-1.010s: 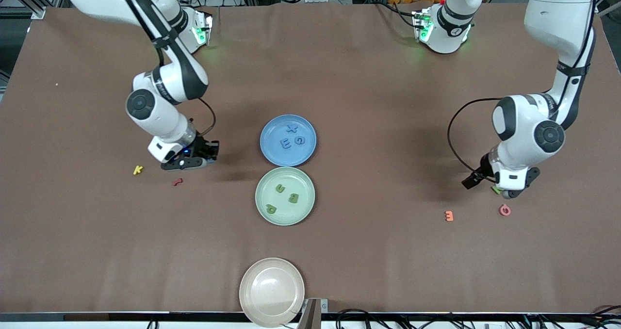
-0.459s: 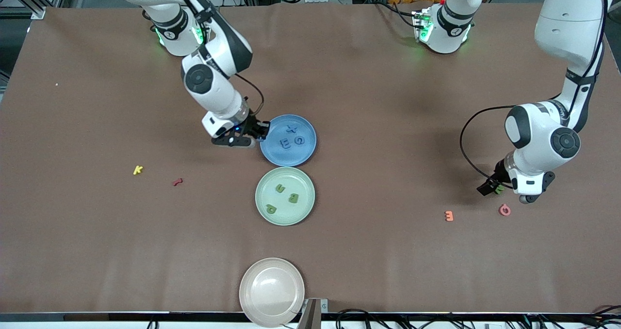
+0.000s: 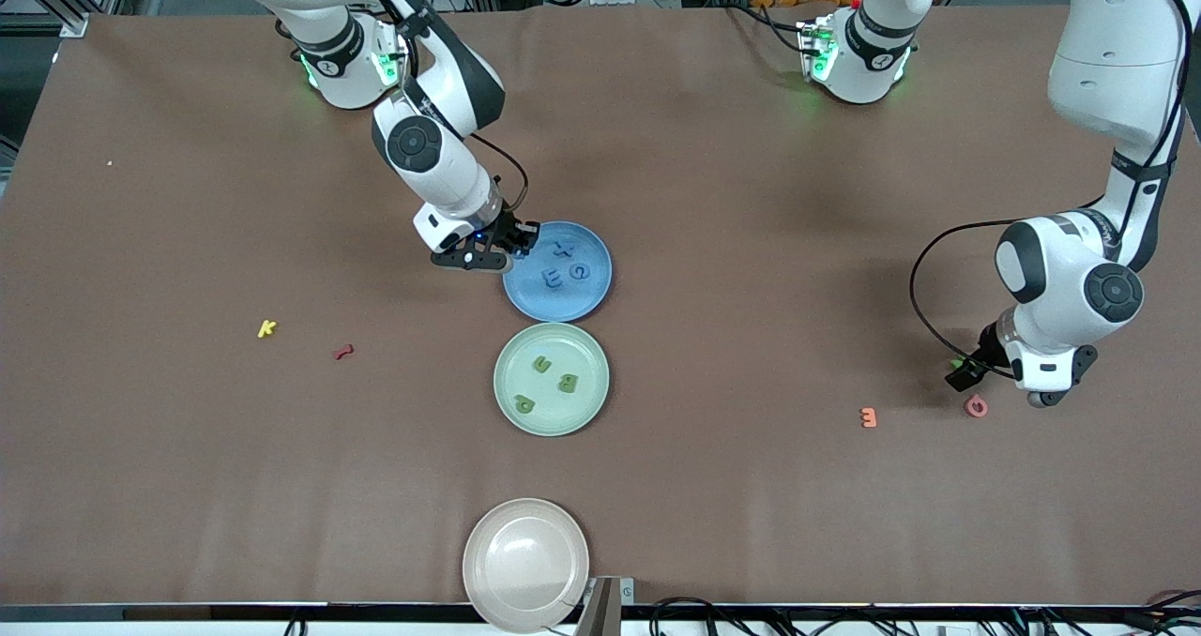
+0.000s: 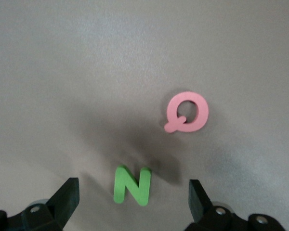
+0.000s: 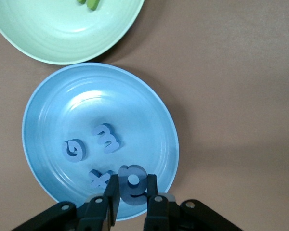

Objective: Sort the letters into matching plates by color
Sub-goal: 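Place blue a on the blue plate while the left gripper grasps green N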

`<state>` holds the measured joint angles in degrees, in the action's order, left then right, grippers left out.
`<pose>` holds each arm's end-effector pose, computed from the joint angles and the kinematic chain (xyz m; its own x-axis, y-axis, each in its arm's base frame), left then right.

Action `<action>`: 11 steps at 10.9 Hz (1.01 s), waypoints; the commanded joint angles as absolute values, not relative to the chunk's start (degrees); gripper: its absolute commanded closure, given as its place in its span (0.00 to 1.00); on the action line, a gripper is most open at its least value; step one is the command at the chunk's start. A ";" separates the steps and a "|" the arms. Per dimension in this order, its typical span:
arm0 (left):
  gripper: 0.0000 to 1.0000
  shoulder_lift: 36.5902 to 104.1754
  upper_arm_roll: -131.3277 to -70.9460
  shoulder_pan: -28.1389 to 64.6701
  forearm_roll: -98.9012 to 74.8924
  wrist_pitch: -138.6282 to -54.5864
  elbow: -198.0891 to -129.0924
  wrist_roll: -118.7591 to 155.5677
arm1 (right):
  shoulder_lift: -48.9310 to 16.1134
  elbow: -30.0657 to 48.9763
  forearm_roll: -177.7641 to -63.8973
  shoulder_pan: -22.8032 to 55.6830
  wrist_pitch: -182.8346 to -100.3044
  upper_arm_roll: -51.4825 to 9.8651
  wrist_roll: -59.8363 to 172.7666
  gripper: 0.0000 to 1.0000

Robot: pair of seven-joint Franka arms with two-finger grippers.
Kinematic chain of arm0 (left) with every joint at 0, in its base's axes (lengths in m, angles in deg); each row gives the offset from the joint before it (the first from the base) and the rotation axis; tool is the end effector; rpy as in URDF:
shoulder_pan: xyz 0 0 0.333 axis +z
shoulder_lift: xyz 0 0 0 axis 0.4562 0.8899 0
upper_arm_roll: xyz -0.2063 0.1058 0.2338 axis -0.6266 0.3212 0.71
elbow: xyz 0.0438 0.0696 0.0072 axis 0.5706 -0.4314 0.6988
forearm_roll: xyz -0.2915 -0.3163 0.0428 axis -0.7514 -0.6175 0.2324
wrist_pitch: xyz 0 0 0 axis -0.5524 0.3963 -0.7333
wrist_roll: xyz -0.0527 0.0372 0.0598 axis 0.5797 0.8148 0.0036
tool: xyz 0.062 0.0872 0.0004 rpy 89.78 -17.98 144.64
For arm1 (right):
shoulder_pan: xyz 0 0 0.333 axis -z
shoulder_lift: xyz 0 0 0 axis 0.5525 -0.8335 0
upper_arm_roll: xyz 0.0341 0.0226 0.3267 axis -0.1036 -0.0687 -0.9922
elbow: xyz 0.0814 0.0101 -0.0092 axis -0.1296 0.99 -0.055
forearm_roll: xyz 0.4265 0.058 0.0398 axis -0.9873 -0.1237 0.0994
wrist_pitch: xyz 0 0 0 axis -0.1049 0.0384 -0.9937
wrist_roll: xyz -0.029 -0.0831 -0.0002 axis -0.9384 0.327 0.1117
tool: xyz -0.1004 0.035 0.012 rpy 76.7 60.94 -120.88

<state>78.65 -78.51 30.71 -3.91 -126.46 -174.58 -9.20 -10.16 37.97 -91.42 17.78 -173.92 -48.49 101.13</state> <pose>0.6525 0.0903 0.1610 0.7426 0.6676 0.0541 0.6687 -0.7435 -0.0039 0.4620 0.3601 0.2355 0.9859 -0.1495 -0.0755 -0.1610 -0.9698 -0.1830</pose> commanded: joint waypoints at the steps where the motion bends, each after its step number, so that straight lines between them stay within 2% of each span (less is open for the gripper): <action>1: 0.00 80.70 -78.86 31.36 -2.66 -126.57 -171.99 -7.49 | -10.43 38.23 -90.14 18.24 -174.05 -48.49 106.13 0.17; 2: 0.00 80.80 -78.86 31.36 -2.57 -126.57 -171.98 -7.49 | -10.35 38.14 -90.14 18.33 -174.04 -48.49 106.32 0.00; 5: 0.00 81.41 -78.86 31.09 -2.57 -126.57 -172.07 -7.31 | -9.56 37.70 -90.14 19.82 -173.52 -48.49 106.15 0.00; 6: 0.56 81.50 -78.86 31.18 -2.57 -126.57 -172.07 -7.23 | -8.51 37.61 -90.14 20.70 -173.34 -48.41 105.97 0.00; 7: 1.00 81.15 -79.03 31.53 -2.66 -126.57 -172.51 -7.05 | -6.59 37.52 -90.14 21.84 -172.21 -48.41 105.71 0.00; 11: 1.00 80.89 -79.38 30.75 -2.84 -126.57 -172.51 -7.75 | 2.56 36.04 -90.14 29.03 -166.49 -47.97 105.18 0.00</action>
